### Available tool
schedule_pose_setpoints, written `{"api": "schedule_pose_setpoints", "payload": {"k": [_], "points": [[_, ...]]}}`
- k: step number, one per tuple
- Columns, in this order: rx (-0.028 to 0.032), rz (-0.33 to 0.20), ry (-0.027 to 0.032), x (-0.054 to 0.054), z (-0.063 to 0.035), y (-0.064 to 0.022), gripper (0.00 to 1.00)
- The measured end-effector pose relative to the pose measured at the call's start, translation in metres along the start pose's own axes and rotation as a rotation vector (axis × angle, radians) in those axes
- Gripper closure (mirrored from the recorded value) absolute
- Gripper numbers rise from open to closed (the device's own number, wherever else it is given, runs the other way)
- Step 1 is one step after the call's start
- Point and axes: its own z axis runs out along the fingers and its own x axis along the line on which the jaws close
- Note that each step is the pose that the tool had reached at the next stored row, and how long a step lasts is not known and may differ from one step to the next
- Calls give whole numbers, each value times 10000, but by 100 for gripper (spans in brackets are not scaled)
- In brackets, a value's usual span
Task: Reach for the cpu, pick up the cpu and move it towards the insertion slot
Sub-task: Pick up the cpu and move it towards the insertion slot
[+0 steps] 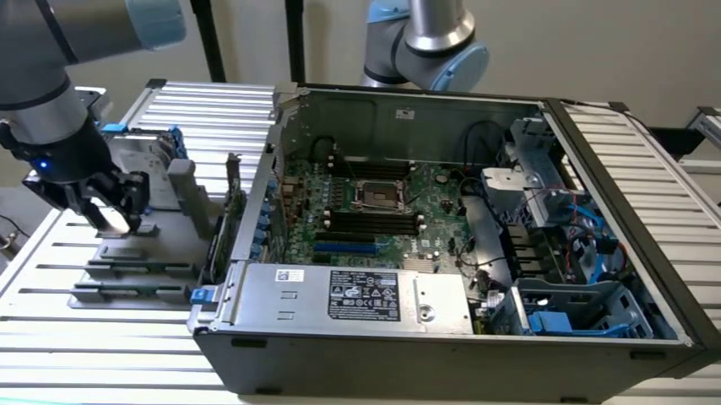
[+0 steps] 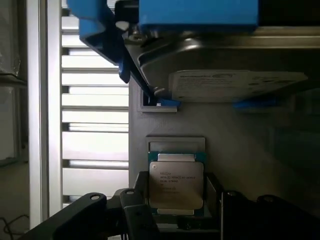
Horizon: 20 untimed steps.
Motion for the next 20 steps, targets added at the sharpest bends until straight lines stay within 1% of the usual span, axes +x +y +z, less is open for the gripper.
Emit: {"api": "schedule_pose_setpoints", "payload": {"k": [7, 12, 15, 20], "points": [[2, 1, 10, -8, -321, 11, 45], [1, 0, 13, -43, -548, 20, 45], [-1, -16, 20, -111, -688, 25, 45], [-45, -52, 49, -279, -919, 23, 45]]}}
